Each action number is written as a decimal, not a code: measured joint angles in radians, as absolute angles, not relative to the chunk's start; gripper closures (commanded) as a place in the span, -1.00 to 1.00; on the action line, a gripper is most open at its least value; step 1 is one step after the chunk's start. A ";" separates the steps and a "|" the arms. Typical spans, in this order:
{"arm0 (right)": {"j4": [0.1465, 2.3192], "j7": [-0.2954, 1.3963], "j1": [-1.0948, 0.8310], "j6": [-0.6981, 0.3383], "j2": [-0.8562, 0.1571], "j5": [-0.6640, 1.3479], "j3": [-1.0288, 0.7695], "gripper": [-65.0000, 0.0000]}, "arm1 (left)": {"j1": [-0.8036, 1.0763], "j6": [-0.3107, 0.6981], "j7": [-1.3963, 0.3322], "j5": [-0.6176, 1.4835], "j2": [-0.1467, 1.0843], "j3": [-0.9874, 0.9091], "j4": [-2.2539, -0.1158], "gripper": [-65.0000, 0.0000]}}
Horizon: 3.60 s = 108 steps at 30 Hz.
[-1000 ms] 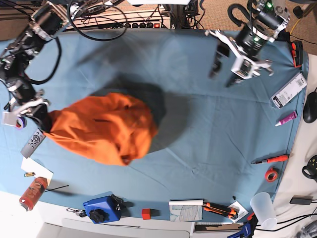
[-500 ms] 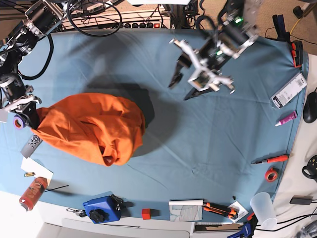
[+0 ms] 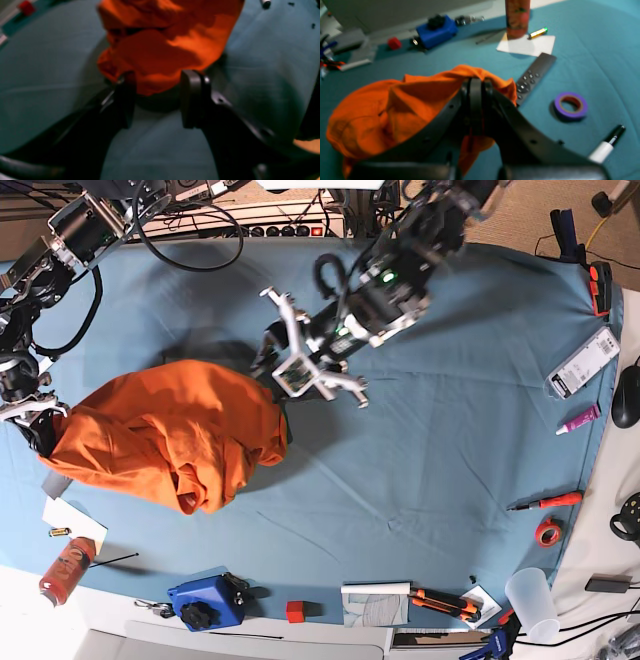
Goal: Layout the t-shirt on the table in an organized manner, then fold the t-shirt properly
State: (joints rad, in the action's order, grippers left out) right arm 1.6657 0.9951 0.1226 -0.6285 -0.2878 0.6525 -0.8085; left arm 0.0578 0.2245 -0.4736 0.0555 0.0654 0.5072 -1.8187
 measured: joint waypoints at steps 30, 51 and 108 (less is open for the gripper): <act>1.665 0.994 0.122 -0.628 -0.287 0.637 -0.809 1.00 | -0.194 0.183 -0.534 0.056 -0.118 0.537 -1.370 1.00; 1.665 0.998 0.122 -0.628 -0.287 0.637 -0.809 1.00 | -0.195 -0.031 -0.702 0.006 -0.111 0.535 -1.432 -0.55; 1.665 1.153 0.383 -0.697 -0.160 1.138 -0.433 1.00 | 0.297 -0.141 -0.846 -0.236 0.256 -0.014 -2.338 1.00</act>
